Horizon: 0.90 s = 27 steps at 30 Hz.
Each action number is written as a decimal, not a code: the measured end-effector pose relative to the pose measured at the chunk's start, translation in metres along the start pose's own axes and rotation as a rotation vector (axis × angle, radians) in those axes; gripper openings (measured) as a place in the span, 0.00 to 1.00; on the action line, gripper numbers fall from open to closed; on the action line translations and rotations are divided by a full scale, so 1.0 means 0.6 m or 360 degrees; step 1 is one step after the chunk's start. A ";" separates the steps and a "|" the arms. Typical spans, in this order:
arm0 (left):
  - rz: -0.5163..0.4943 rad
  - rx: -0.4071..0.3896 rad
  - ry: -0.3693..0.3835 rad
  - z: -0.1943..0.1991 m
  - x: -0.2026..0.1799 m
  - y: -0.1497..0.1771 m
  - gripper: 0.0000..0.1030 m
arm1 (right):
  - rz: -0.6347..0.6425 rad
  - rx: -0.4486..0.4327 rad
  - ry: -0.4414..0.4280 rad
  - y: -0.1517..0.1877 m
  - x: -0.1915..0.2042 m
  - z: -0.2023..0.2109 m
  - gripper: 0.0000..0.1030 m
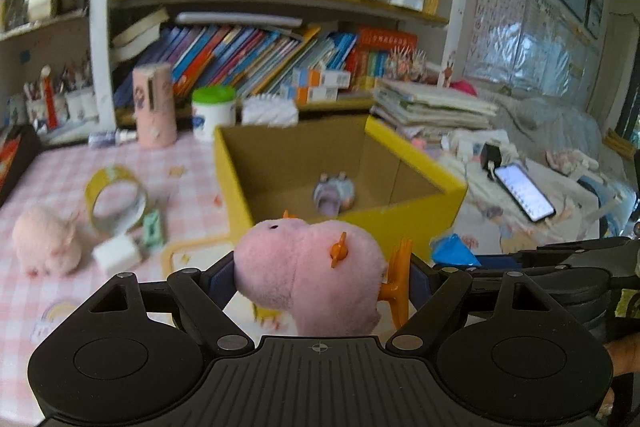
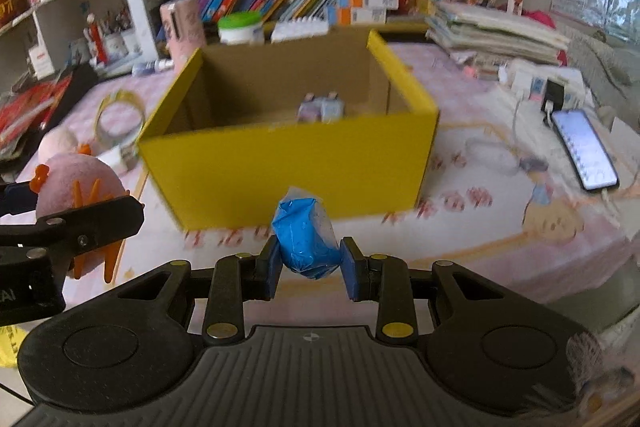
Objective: Organize objects
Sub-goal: 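Lower the blue cloth and pink pig into the yellow box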
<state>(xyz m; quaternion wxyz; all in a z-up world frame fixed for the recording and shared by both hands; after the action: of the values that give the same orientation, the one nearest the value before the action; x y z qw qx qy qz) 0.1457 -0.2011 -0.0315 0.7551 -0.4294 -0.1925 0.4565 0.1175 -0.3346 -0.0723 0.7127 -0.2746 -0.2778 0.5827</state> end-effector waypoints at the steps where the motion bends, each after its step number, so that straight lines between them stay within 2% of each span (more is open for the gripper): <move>1: -0.0009 -0.0018 -0.0004 -0.005 -0.004 -0.010 0.80 | 0.0001 -0.0022 -0.0003 -0.012 -0.007 0.000 0.28; 6: -0.0024 -0.0068 -0.0036 -0.034 -0.017 -0.050 0.80 | -0.0020 -0.0086 -0.0046 -0.069 -0.039 -0.008 0.28; 13: -0.0061 -0.0075 -0.0093 -0.066 -0.025 -0.074 0.81 | 0.0013 -0.0139 -0.0093 -0.124 -0.058 -0.026 0.28; 23: -0.0102 -0.0056 -0.0215 -0.114 -0.005 -0.106 0.81 | 0.0143 -0.0161 -0.0151 -0.182 -0.051 -0.073 0.28; 27: -0.0140 -0.0013 -0.0259 -0.143 0.003 -0.108 0.81 | 0.0225 -0.0116 -0.0150 -0.194 -0.046 -0.109 0.28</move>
<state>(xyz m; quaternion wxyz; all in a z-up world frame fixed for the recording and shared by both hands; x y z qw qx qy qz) 0.2390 -0.2540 -0.0259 0.7545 -0.3851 -0.2738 0.4555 0.2389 -0.3860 -0.0367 0.6455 -0.2914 -0.3120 0.6332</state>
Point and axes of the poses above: each gripper's, at about its wrist camera, not at the fingertips, and z roughly against the way its jaws point, x to its left, y to its underside, the point moved 10 cm from there along -z, roughly the way its jaws point, and after that the axes turned 2 degrees about x, right-handed, at the moved point
